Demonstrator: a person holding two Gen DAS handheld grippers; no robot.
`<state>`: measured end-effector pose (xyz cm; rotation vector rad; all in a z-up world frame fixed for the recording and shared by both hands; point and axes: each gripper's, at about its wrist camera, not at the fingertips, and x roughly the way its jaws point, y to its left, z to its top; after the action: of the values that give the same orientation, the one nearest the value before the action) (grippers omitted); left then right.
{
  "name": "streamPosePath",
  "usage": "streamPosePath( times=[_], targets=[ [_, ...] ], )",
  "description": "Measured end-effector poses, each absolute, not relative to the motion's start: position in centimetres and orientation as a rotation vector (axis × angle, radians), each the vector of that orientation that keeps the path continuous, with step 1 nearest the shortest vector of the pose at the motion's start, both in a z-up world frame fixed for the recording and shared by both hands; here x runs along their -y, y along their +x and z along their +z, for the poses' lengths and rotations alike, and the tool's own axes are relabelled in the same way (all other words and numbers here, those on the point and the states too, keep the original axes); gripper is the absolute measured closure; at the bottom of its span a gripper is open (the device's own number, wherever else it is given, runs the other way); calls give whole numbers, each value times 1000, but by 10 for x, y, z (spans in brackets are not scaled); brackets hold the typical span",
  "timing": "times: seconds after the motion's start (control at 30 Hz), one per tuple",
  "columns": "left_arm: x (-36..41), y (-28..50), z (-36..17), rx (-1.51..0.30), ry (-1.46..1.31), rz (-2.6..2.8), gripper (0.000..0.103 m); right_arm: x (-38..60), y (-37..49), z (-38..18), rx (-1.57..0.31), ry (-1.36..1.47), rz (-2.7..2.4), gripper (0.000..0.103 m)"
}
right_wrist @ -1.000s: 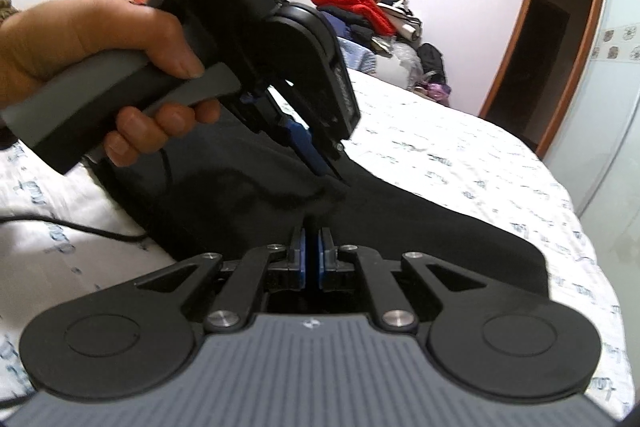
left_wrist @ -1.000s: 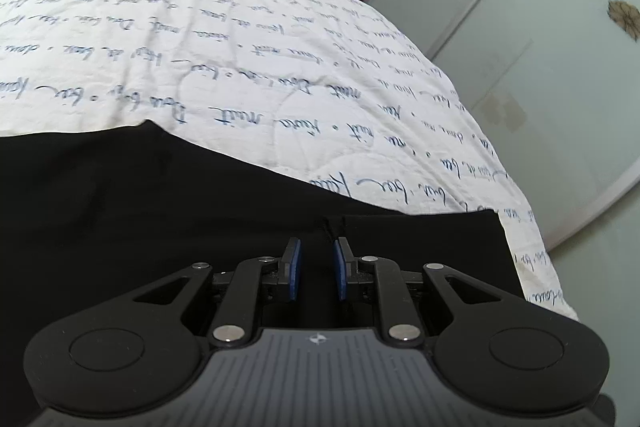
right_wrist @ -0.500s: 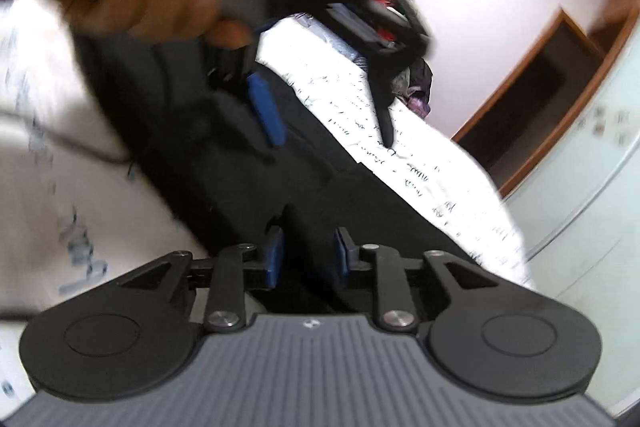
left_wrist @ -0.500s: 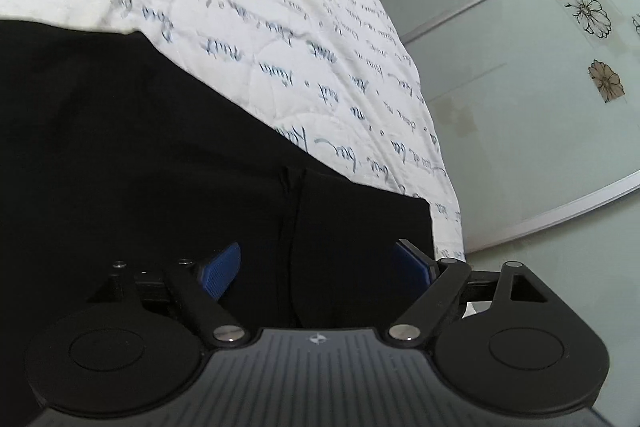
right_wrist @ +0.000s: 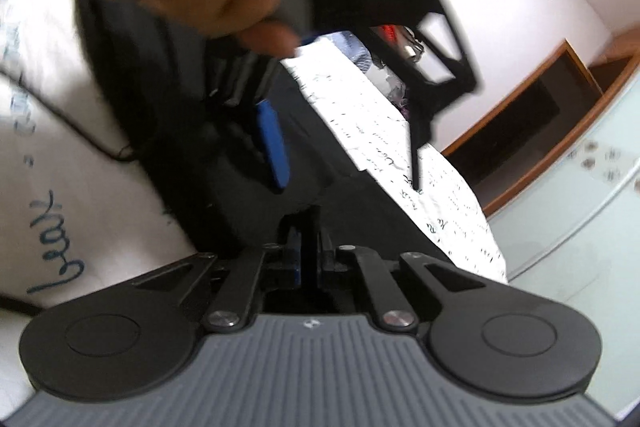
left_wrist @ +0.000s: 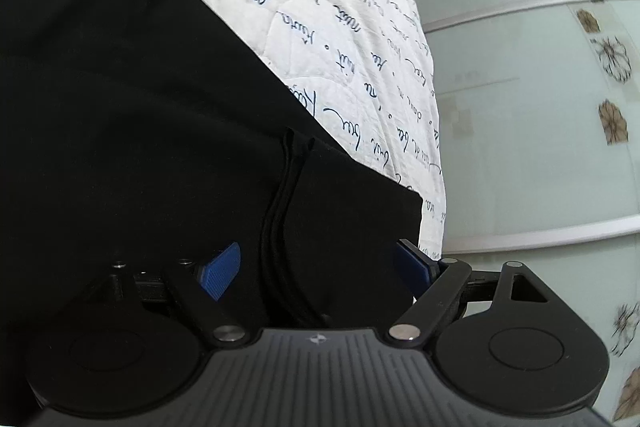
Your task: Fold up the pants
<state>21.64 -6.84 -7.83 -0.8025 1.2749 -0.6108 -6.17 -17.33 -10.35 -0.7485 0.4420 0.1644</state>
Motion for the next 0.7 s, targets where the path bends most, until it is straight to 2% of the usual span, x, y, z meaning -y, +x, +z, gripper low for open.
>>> streamPosePath(
  times=[0.23, 0.3, 0.33, 0.37, 0.4, 0.47, 0.5, 0.53, 0.57, 0.6, 0.7],
  targets=[
    [91, 230, -88, -1259, -912, -648, 16, 205, -67, -70, -420, -531, 187, 98],
    [100, 232, -89, -1239, -931, -691, 19, 210, -69, -67, -419, -491, 193, 98],
    [103, 233, -88, -1231, -918, -708, 38, 211, -71, -66, -420, -476, 195, 98],
    [106, 233, -86, -1233, -881, -709, 64, 212, -70, -66, -420, -469, 196, 98],
    [110, 232, -83, -1230, -837, -706, 71, 213, -65, -70, -422, -470, 196, 98],
    [112, 230, -80, -1211, -794, -705, 79, 209, -59, -70, -444, -496, 199, 96],
    [112, 229, -79, -1205, -785, -705, 82, 210, -49, -64, -458, -517, 203, 92],
    [112, 229, -78, -1202, -777, -709, 84, 207, -47, -68, -466, -546, 201, 86],
    [111, 229, -78, -1201, -774, -711, 84, 203, -47, -73, -470, -581, 193, 71],
    [110, 229, -78, -1201, -771, -712, 84, 198, -48, -77, -467, -619, 180, 63],
    [111, 229, -78, -1199, -759, -712, 84, 186, -43, -86, -458, -701, 158, 63]
  ],
)
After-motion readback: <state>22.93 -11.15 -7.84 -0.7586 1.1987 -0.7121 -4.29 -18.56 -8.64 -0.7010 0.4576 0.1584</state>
